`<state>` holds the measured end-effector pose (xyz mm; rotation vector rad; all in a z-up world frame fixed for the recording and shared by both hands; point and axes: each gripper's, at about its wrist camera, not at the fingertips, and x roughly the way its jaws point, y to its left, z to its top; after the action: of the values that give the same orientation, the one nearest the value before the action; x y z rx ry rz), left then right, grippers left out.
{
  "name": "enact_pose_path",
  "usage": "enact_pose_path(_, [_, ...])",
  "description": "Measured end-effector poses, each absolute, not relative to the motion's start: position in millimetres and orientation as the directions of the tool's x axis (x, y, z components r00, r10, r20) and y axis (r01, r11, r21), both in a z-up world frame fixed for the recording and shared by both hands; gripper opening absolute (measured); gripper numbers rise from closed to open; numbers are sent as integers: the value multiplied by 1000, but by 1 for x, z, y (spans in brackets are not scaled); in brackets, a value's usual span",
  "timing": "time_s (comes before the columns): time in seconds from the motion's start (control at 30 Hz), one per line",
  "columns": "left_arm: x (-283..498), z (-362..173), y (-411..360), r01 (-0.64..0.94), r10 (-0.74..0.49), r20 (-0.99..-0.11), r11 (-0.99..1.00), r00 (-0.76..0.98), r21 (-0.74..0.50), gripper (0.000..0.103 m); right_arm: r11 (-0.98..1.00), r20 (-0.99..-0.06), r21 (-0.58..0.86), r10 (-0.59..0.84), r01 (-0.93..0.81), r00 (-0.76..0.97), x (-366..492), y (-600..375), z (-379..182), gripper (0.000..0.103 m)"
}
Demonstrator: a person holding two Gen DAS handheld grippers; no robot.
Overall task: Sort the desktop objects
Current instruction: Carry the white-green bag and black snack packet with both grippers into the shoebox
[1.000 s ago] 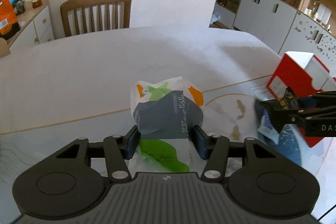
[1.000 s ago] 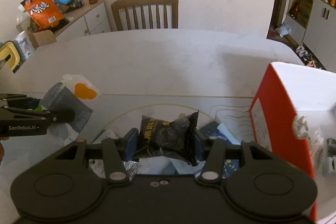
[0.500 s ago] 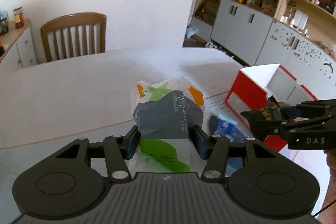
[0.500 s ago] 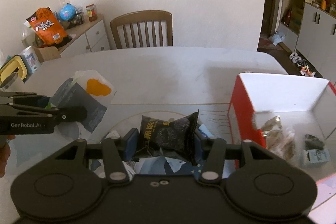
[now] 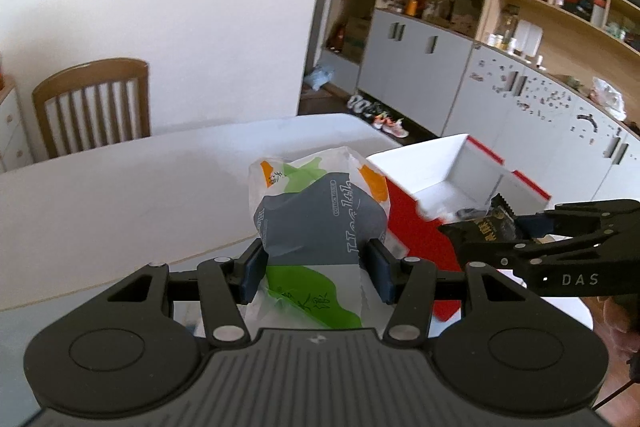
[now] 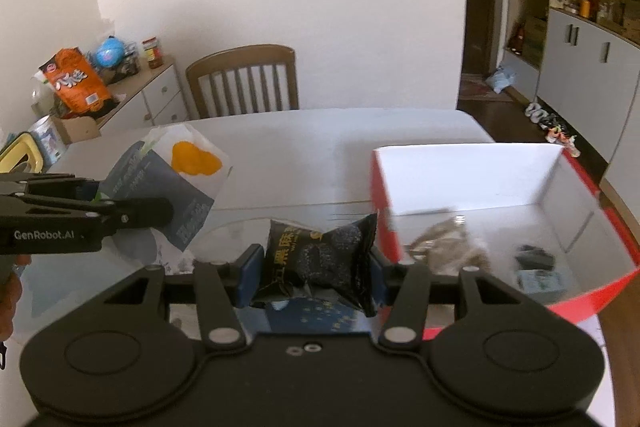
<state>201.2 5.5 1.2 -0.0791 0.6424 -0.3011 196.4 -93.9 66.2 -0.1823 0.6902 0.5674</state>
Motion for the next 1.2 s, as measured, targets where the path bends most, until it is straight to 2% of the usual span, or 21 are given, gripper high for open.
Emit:
enact_pose_path(0.53, [226, 11, -93, 323, -347, -574, 935, 742, -148, 53, 869, -641, 29, 395, -493, 659, 234, -184, 72, 52])
enact_pose_path(1.2, [263, -11, -178, 329, -334, -647, 935, 685, -135, 53, 859, -677, 55, 407, -510, 613, 303, -250, 65, 52])
